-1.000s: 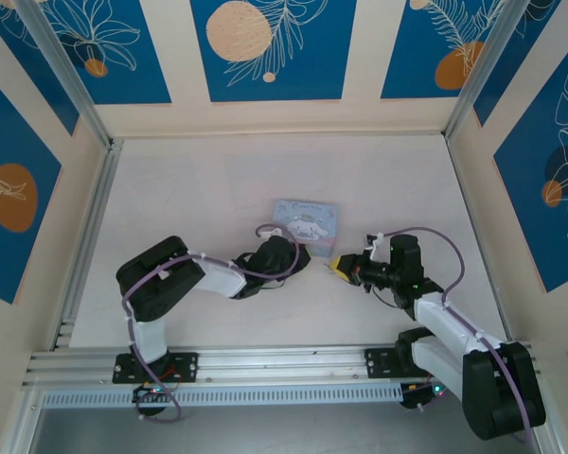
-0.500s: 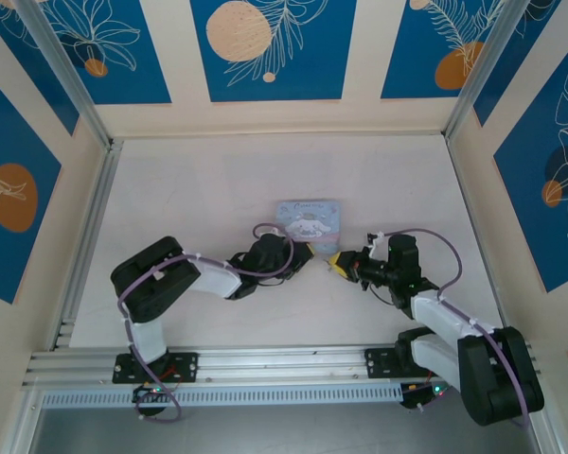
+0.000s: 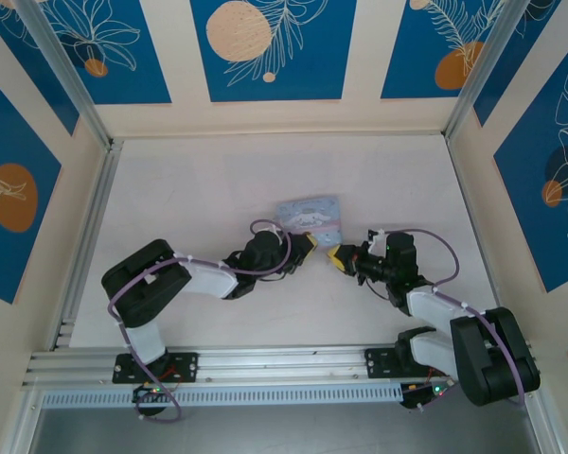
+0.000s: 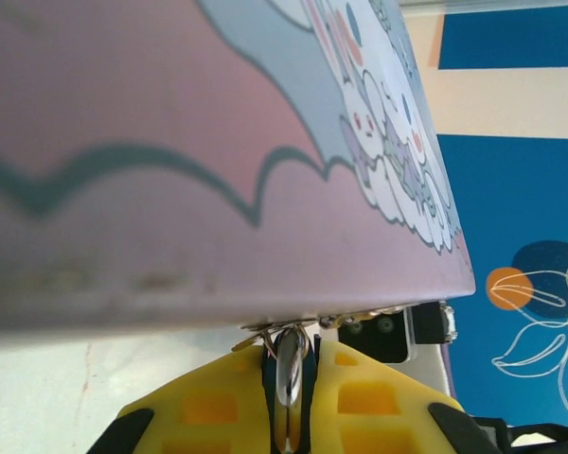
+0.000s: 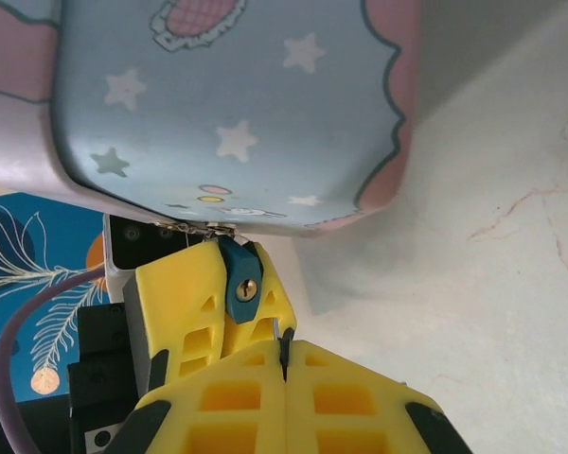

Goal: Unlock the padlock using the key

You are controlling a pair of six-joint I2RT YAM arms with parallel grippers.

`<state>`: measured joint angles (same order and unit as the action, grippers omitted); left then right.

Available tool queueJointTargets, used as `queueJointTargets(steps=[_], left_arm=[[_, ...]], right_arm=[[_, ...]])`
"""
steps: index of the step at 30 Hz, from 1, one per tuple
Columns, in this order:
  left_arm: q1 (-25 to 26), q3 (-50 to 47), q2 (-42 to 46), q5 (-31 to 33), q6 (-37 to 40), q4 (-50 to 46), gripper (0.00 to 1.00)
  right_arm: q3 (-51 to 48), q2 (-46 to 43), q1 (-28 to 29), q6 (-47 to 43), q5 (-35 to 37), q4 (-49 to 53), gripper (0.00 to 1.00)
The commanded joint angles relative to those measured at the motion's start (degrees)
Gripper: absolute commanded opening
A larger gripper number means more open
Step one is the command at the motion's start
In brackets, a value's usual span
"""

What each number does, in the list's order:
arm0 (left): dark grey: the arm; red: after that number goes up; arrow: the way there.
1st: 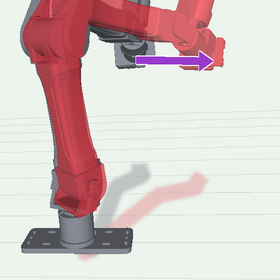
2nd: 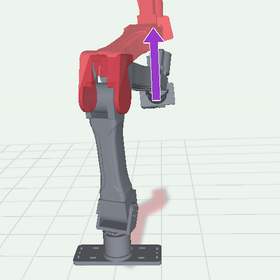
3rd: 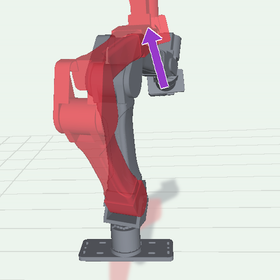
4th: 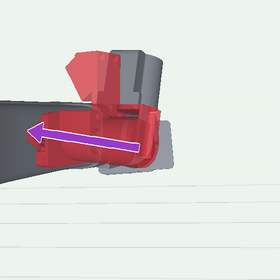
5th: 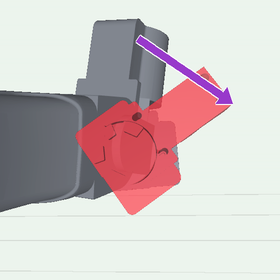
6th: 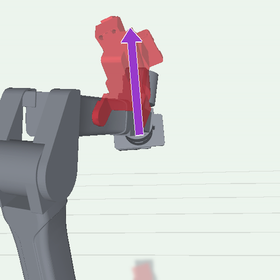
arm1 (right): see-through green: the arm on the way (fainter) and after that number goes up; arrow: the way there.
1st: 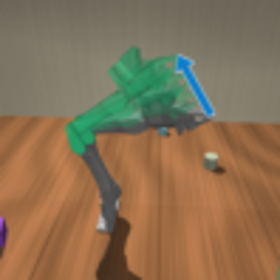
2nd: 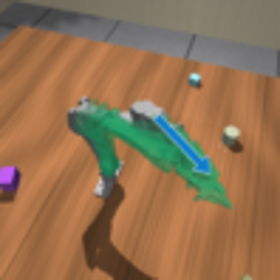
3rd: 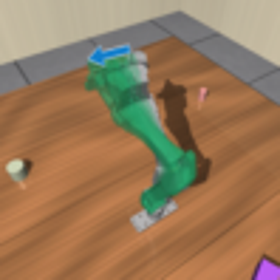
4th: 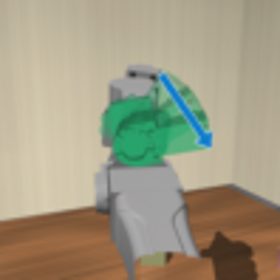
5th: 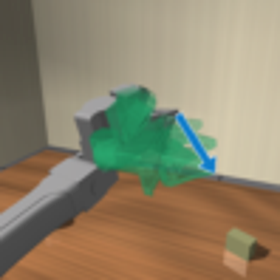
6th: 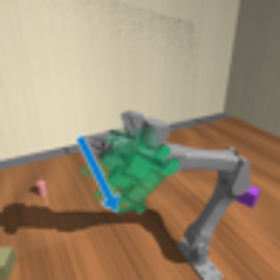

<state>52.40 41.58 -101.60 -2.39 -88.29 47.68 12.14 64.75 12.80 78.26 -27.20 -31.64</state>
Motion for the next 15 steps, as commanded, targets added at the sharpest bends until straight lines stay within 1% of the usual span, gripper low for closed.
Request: queueJointTargets(steps=[1, 7, 15], left_arm=[[0.3, 0.4, -0.2, 1.7, -2.4, 5.3, 0.0], [0.8, 0.6, -0.2, 3.0, -3.7, 5.8, 0.0], [0.9, 0.8, -0.4, 2.7, -4.3, 5.8, 0.0]], right_arm=[[-0.9, 0.2, 1.1, 3.3, 2.5, -2.9, 0.0], [-0.8, 0.0, 2.6, 5.8, 5.4, -4.0, 0.0], [0.8, 1.0, 3.7, 6.1, 6.7, -3.7, 0.0]])
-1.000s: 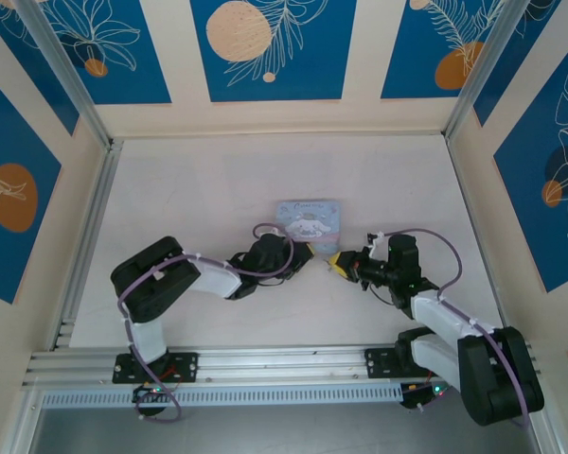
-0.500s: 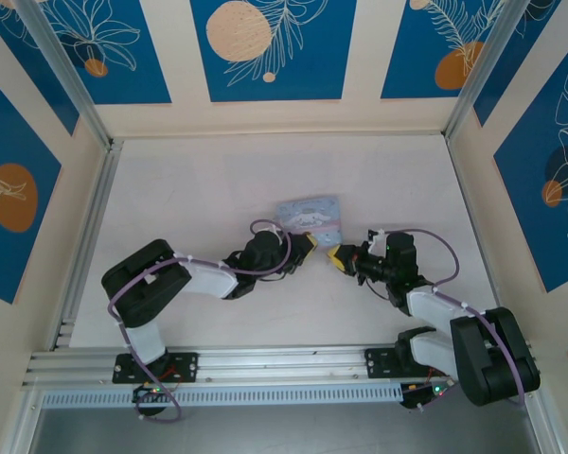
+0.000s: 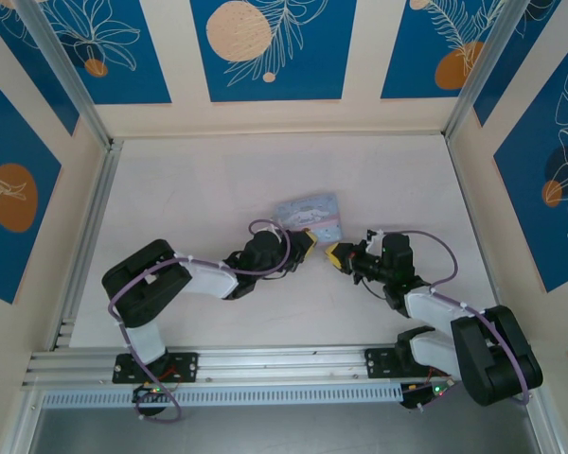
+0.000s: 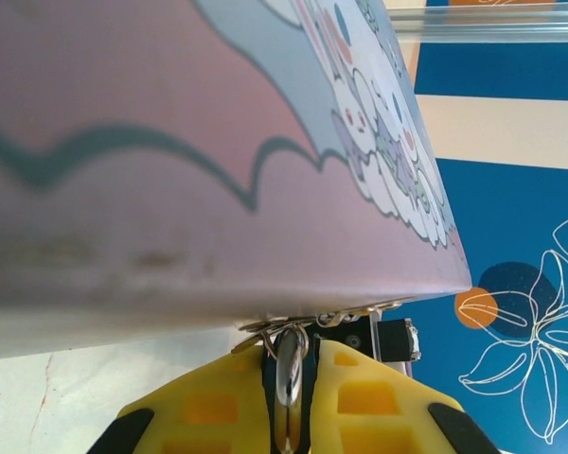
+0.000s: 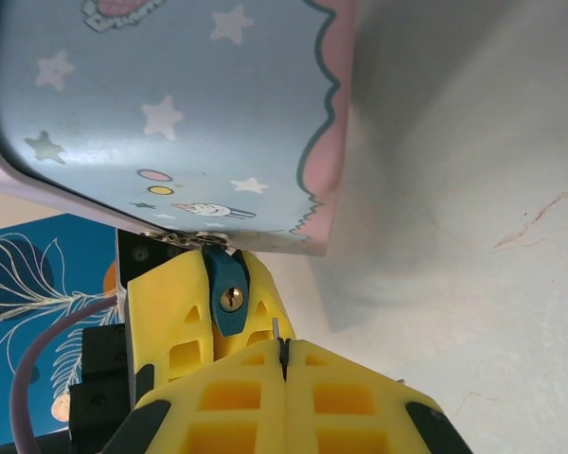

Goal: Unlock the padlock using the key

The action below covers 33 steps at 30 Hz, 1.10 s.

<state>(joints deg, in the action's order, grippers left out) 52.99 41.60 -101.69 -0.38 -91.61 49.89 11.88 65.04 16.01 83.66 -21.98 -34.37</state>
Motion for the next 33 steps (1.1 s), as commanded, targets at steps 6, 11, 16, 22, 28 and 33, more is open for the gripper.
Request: queueJointTargets(steps=[6, 11, 16, 22, 28, 33], left_arm=[[0.5, 0.9, -0.3, 0.5, -0.8, 3.5, 0.0], [0.6, 0.8, -0.4, 0.4, -0.7, 3.5, 0.0], [0.7, 1.0, -0.4, 0.4, -0.7, 3.5, 0.0], [0.8, 1.4, -0.5, 0.2, -0.7, 3.5, 0.0], [1.0, 1.4, -0.7, 0.1, -0.8, 3.5, 0.0], [1.2, 1.5, -0.7, 0.1, -0.7, 3.5, 0.0]], right_arm=[[2.0, 1.5, 0.9, 1.0, 1.9, -1.2, 0.0], [2.9, 1.5, 1.0, 0.8, 1.8, -0.8, 0.0], [3.4, 1.7, 1.1, 0.8, 1.9, -0.3, 0.0], [4.0, 1.9, 1.5, 0.8, 2.1, -0.4, 0.0], [4.4, 2.0, 1.8, 1.0, 2.1, -0.4, 0.0], [4.9, 1.9, 1.9, 1.1, 2.1, -0.4, 0.0]])
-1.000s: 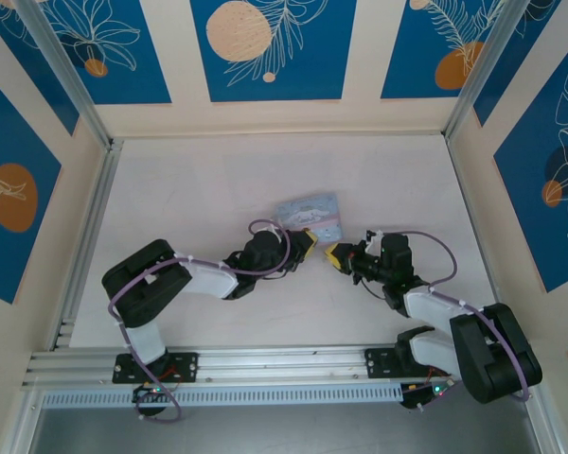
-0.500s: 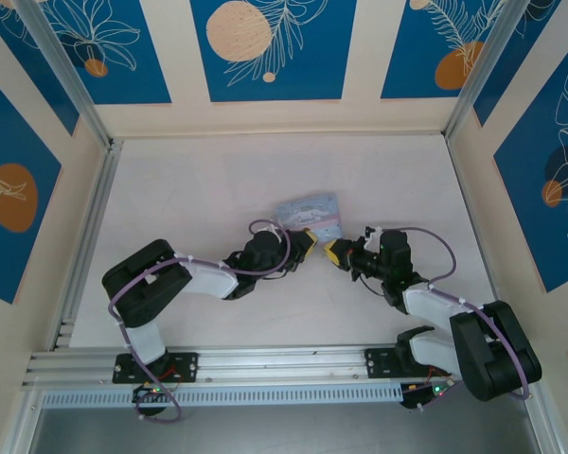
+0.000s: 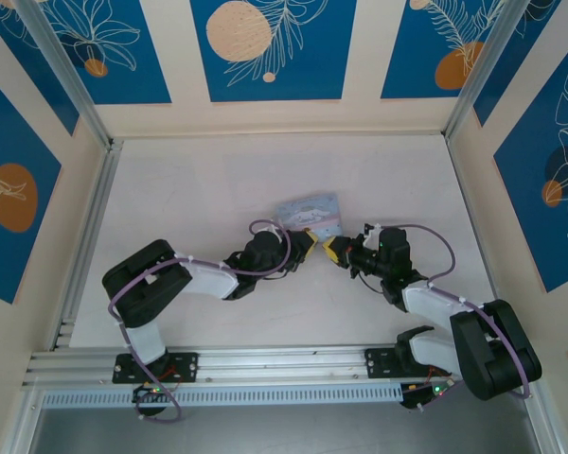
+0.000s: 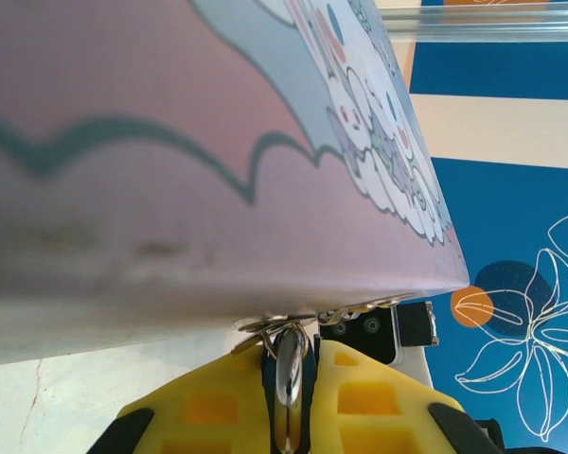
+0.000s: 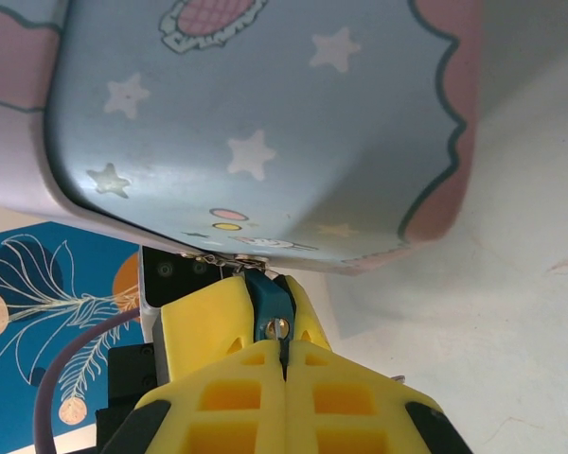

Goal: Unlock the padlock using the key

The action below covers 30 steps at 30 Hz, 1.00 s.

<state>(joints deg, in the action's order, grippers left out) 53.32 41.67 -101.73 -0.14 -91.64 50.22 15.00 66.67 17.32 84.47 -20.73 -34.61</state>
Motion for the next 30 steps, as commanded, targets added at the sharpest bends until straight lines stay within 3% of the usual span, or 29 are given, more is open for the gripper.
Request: queueJointTargets(steps=[1, 20, 30], left_arm=[[0.8, 1.4, -0.7, 0.0, -0.6, 3.2, 0.0], [1.5, 2.2, -1.1, -0.9, -4.2, 8.9, 0.0], [1.5, 1.7, 0.6, -1.5, -3.9, 9.1, 0.0]], right_arm=[[1.9, 0.3, 0.6, 0.2, 0.8, -0.2, 0.0], [2.3, 6.9, 0.7, 0.3, -1.0, -7.8, 0.0], [5.0, 13.8, -4.0, -5.3, -10.2, -12.0, 0.0]])
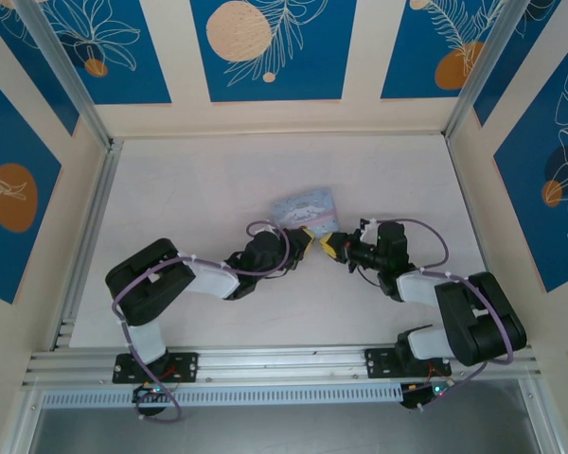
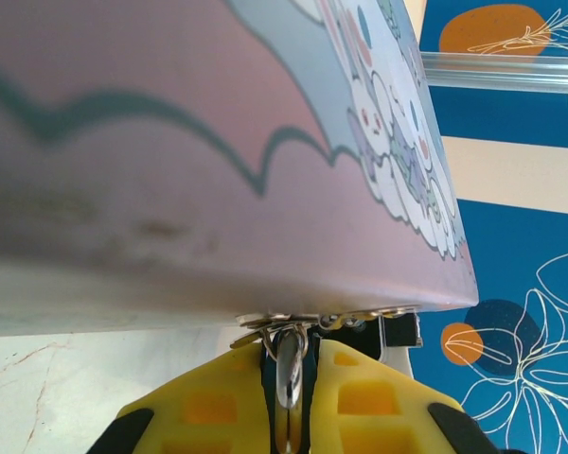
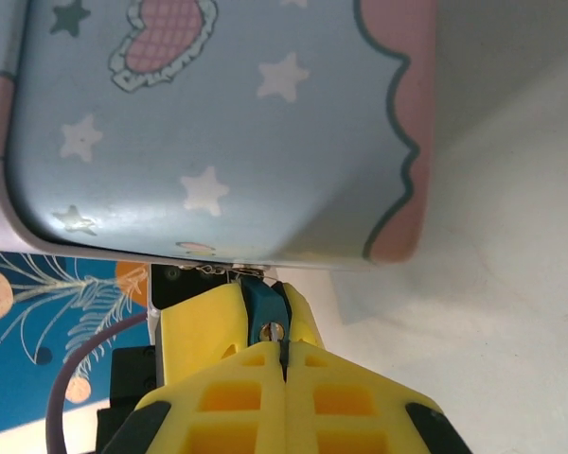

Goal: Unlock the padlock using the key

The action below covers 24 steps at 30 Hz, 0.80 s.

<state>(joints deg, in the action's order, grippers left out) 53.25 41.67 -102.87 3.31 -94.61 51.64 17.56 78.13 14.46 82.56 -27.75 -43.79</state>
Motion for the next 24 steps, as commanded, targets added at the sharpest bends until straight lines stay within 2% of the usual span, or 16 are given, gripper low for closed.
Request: queueJointTargets(steps=[1, 7, 11, 24], left_arm=[[1.5, 1.7, 1.8, -5.0, -0.9, 7.7, 0.0], [1.5, 1.6, 2.1, -5.0, -1.1, 8.3, 0.0], [1.6, 1.5, 2.4, -4.6, -1.1, 8.5, 0.0], [2.0, 2.8, 2.6, -2.7, -0.7, 8.1, 0.0]], right_arm=[[2.8, 3.4, -1.7, -3.9, -4.4, -3.4, 0.0], [3.3, 8.3, -3.0, -3.2, -7.3, -8.8, 0.0], [3.1, 8.5, -2.5, -2.3, -7.3, -10.0, 0.0], [1.7, 3.1, 2.6, 2.5, -0.7, -7.5, 0.0]])
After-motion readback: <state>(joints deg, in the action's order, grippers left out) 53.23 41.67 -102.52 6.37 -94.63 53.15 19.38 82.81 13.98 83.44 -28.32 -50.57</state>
